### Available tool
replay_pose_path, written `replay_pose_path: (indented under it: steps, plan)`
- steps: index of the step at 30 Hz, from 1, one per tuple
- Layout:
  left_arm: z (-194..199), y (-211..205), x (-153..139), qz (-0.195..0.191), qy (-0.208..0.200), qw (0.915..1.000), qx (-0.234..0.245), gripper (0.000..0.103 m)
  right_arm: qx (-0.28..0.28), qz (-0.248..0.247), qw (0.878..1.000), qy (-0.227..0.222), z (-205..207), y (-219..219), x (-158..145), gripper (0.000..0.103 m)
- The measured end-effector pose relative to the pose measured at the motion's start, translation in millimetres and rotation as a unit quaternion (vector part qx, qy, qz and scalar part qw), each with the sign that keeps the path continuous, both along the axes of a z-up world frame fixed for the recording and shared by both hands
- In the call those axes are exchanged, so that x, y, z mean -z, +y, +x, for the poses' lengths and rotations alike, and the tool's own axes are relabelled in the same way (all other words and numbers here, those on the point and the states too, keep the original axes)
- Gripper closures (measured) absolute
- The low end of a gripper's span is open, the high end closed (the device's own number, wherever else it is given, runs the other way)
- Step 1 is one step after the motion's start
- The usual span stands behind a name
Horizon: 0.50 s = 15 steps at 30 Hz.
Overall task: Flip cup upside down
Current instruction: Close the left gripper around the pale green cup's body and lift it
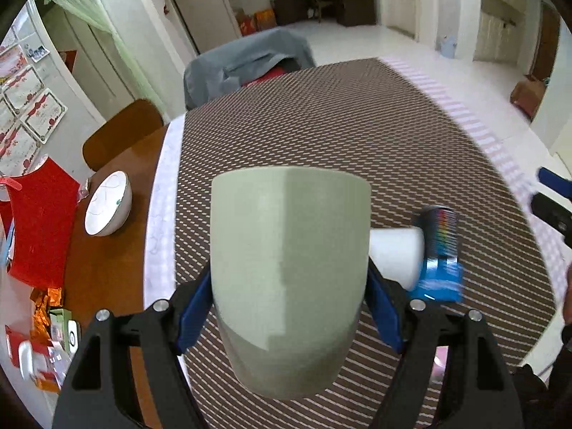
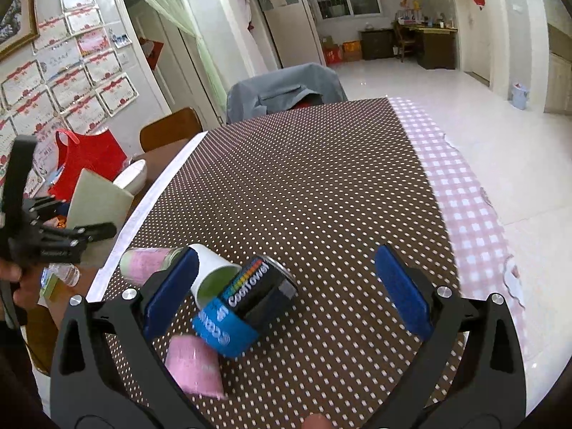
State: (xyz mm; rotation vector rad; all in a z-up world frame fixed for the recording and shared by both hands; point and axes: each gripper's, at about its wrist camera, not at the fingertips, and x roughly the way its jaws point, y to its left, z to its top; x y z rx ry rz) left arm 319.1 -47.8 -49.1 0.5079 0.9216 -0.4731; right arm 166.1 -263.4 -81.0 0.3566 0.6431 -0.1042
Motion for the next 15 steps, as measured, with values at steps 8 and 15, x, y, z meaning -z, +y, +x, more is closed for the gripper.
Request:
replay_pose_path:
  steps: [8,15]
  plan:
    - [-101,-29,15,-0.023,0.012,0.9986,0.045,0.027,0.018,0.004,1.0,-0.008,-63,-24,10,0.006]
    - [-159,-65,51,-0.017,0.037,0.9962,0.076,0.027,0.028,0.016,0.999,-0.01,-99,-39,25,0.006]
